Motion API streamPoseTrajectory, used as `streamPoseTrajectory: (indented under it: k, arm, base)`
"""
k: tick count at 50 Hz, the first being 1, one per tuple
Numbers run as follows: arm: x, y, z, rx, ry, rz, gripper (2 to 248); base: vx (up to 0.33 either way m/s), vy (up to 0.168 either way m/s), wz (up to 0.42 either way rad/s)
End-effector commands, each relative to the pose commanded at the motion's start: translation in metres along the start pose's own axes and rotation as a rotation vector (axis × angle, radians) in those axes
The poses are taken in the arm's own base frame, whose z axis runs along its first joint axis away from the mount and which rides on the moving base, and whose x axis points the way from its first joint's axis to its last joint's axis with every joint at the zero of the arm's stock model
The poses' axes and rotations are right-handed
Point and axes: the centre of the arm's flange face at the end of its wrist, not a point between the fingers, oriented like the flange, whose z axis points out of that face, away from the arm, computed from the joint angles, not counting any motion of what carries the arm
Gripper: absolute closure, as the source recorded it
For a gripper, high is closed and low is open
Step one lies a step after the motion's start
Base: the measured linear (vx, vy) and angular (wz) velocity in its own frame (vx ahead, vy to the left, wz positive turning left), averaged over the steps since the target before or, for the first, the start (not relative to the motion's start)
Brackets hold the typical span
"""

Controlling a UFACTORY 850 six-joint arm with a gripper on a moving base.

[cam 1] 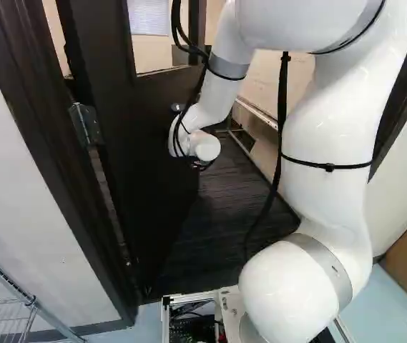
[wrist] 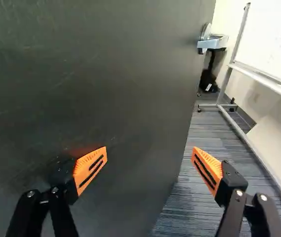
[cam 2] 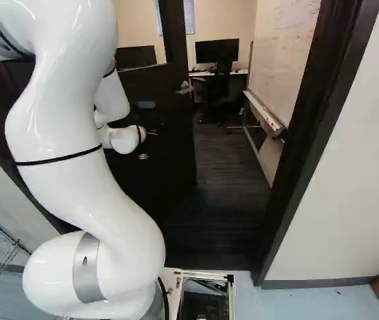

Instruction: Open the door and move inside

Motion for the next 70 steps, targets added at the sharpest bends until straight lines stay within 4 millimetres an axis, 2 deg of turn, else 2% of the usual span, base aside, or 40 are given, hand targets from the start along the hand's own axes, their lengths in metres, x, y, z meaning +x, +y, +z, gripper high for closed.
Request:
streamPoseTrajectory:
  k: [70]
  arm:
    - [-0.003,-0.092,0.070,0.218,-0.026,-0.104,3]
  base:
    - [0.000,0.000,0.000]
